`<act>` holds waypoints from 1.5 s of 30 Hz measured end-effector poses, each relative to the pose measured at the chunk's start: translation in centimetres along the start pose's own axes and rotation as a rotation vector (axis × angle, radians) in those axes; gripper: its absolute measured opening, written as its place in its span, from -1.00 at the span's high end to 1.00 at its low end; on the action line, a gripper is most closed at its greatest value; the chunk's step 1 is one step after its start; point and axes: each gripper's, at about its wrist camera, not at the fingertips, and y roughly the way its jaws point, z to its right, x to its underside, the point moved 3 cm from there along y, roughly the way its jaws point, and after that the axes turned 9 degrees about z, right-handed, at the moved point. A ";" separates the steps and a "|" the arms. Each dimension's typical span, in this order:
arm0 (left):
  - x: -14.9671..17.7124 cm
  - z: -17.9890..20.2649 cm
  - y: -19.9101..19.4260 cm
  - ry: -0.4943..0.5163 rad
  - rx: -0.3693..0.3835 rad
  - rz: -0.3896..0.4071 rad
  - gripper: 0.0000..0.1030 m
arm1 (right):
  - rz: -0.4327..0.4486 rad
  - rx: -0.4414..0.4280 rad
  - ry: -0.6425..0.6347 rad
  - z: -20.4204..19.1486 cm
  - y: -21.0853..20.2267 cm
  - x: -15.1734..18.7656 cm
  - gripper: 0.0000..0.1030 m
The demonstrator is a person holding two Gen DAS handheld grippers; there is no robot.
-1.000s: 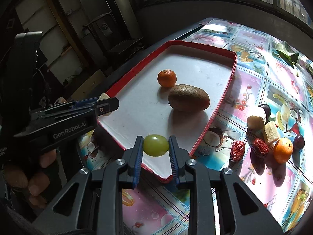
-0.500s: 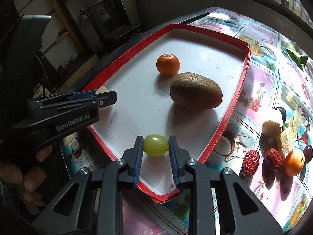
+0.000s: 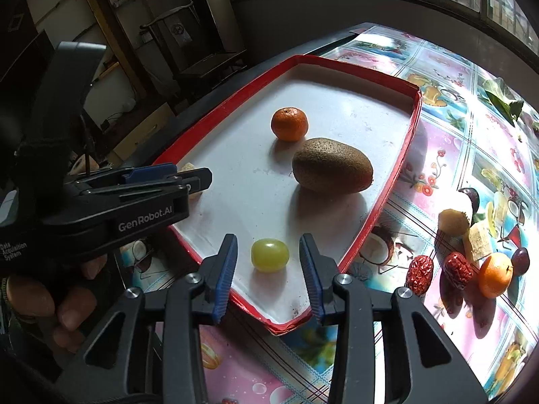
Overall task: Organize fruits
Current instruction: 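Carry the white chunk and green grape into the red tray and open both tools, then grasp a red date with the left tool while the right tool grasps another green grape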
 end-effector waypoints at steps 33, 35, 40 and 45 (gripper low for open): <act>4.3 13.6 -6.5 0.146 0.234 -0.003 -0.18 | 0.159 0.243 0.397 17.1 -15.8 10.2 0.20; 4.6 14.2 -6.6 0.157 0.241 -0.010 -0.19 | 0.170 0.253 0.406 17.6 -16.4 10.6 0.20; 5.0 15.3 -6.6 0.176 0.245 -0.018 -0.19 | 0.192 0.289 0.429 19.1 -17.8 11.5 0.20; 5.1 15.9 -6.5 0.197 0.241 -0.024 -0.19 | 0.207 0.313 0.453 20.4 -18.7 11.9 0.20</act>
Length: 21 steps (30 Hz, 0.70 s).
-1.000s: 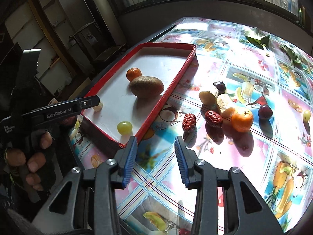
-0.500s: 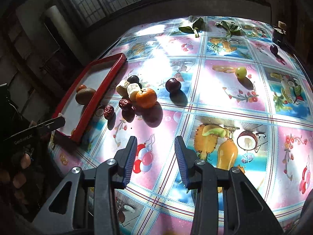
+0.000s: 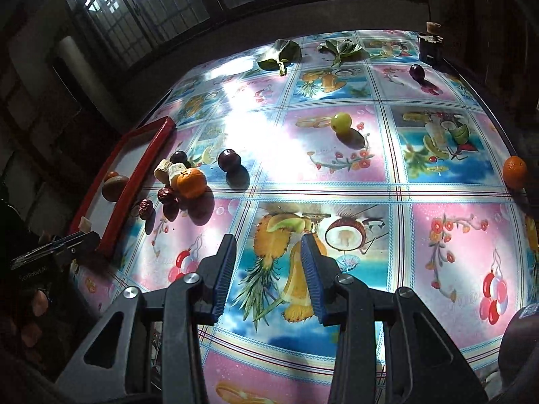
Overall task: Organize fruits
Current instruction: 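Grasp a red date with the left tool while the right tool grasps another green grape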
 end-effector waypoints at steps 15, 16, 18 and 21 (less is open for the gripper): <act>-0.4 0.2 2.1 -0.025 0.007 -0.041 -0.19 | 0.005 0.028 0.006 1.7 1.1 -1.4 0.20; -0.5 0.2 2.3 -0.025 0.007 -0.042 -0.19 | 0.004 0.031 0.005 1.8 1.3 -1.5 0.20; -0.8 0.2 2.7 -0.029 0.004 -0.046 -0.19 | 0.005 0.040 0.005 2.1 1.7 -1.8 0.20; -1.1 0.1 3.3 -0.039 0.006 -0.051 -0.19 | 0.004 0.062 0.006 2.8 2.4 -2.6 0.20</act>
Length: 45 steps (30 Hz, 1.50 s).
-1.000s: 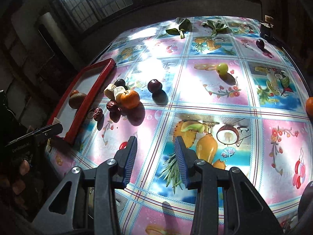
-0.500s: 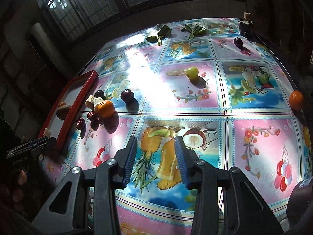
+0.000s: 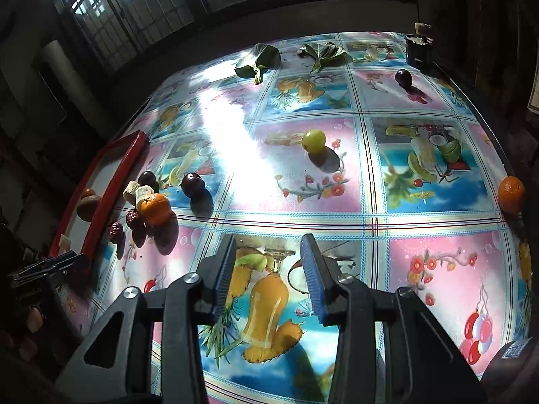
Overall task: Organize fruits
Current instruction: 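Grasp a red date with the left tool while the right tool grasps another green grape, then carry the red date and green grape into the red tray and open both tools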
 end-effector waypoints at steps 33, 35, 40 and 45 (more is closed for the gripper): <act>-1.0 1.0 4.0 0.027 0.025 -0.034 0.63 | -0.001 0.140 -0.059 2.0 8.7 -6.2 0.47; -0.9 1.0 3.1 0.031 0.038 -0.017 0.63 | 0.009 0.107 -0.040 1.5 7.6 -5.7 0.47; -0.5 0.2 0.9 0.013 0.077 0.015 0.63 | 0.034 0.039 -0.011 -0.4 4.4 -4.4 0.47; 0.0 -1.4 -1.2 -0.024 0.085 0.041 0.63 | 0.044 -0.029 -0.024 -3.0 1.6 -2.7 0.47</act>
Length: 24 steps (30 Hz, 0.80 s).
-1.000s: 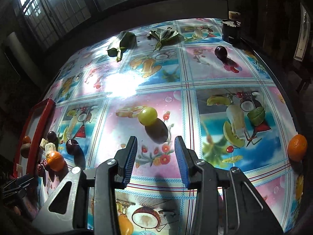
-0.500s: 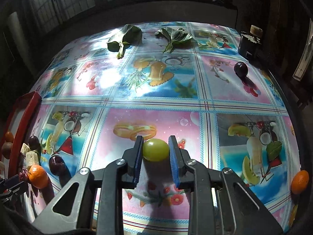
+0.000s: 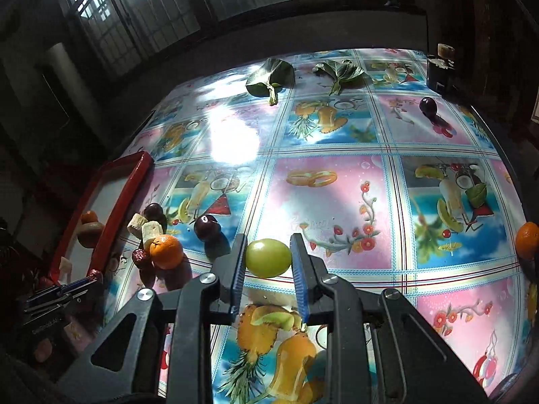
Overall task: Organize fruits
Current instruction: 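Carry the red date and green grape into the red tray and open both tools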
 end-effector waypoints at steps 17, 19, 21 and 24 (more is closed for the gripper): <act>0.3 -3.3 -4.1 -0.045 -0.106 0.083 0.63 | -0.017 -0.177 -0.074 -8.8 -3.3 2.8 0.47; 0.4 -3.9 -4.3 -0.051 -0.117 0.083 0.63 | -0.021 -0.196 -0.083 -9.8 -3.4 3.0 0.47; 0.5 -4.4 -4.6 -0.059 -0.124 0.086 0.63 | -0.028 -0.211 -0.092 -10.7 -3.4 3.3 0.47; 0.5 -5.0 -5.0 -0.067 -0.136 0.096 0.63 | -0.037 -0.230 -0.103 -11.8 -3.4 3.5 0.47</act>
